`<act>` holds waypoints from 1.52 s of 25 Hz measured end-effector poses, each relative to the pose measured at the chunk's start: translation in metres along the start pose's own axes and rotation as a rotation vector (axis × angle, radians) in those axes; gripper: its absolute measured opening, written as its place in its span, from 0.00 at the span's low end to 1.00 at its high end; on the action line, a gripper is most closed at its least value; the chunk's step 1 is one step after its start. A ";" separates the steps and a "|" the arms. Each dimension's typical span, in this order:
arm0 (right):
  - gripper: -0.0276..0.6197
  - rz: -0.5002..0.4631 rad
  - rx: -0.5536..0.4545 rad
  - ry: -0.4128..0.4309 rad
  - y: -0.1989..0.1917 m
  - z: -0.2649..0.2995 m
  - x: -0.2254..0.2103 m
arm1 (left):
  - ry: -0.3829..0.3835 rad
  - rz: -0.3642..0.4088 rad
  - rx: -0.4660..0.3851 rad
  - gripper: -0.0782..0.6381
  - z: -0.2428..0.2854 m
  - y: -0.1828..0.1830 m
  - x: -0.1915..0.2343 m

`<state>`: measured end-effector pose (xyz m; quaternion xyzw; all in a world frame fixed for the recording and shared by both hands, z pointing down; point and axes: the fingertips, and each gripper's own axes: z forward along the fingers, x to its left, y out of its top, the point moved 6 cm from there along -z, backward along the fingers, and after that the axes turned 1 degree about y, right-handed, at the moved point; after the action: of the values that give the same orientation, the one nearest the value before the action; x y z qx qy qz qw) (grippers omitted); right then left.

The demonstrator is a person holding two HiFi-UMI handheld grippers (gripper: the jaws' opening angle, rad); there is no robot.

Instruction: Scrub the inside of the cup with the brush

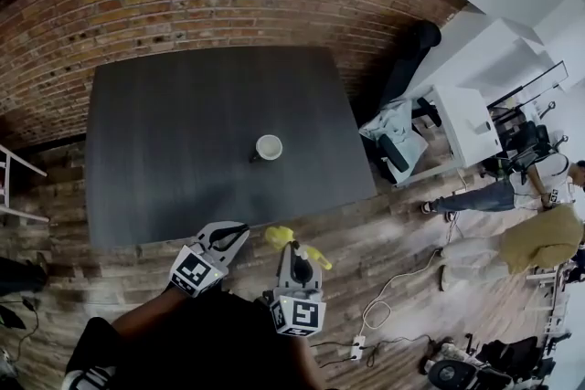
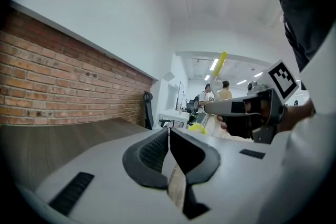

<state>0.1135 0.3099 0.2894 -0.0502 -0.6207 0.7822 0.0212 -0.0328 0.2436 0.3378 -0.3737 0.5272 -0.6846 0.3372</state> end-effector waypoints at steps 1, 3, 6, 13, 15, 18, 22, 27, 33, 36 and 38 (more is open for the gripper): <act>0.12 0.002 0.005 -0.005 0.002 0.010 0.002 | -0.004 0.000 0.001 0.16 0.002 0.002 0.010; 0.12 0.003 0.015 -0.015 0.003 0.030 0.007 | -0.012 -0.001 0.005 0.16 0.007 0.003 0.030; 0.12 0.003 0.026 -0.027 0.006 0.056 0.012 | -0.016 -0.010 0.015 0.16 0.011 0.001 0.058; 0.12 0.005 0.049 -0.038 0.005 0.096 0.006 | -0.010 -0.038 0.048 0.16 0.033 -0.013 0.094; 0.12 0.003 0.053 -0.028 0.007 0.108 0.001 | 0.001 -0.050 0.055 0.16 0.041 -0.016 0.101; 0.12 -0.001 0.055 -0.005 0.009 0.126 -0.013 | 0.023 -0.058 0.062 0.16 0.057 -0.019 0.107; 0.12 -0.008 0.068 0.052 0.009 0.151 -0.033 | 0.075 -0.073 0.068 0.16 0.080 -0.020 0.114; 0.12 -0.033 0.092 0.162 0.010 0.181 -0.065 | 0.172 -0.086 0.087 0.16 0.114 -0.026 0.119; 0.12 -0.042 0.104 0.296 0.003 0.221 -0.104 | 0.302 -0.087 0.115 0.16 0.155 -0.043 0.123; 0.12 -0.051 0.110 0.350 -0.003 0.240 -0.118 | 0.352 -0.081 0.130 0.16 0.169 -0.052 0.126; 0.12 -0.053 0.118 0.372 -0.009 0.253 -0.123 | 0.376 -0.084 0.146 0.16 0.175 -0.060 0.130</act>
<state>0.2086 0.0551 0.3613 -0.1762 -0.5602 0.7936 0.1592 0.0504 0.0631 0.4457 -0.2357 0.5139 -0.7921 0.2302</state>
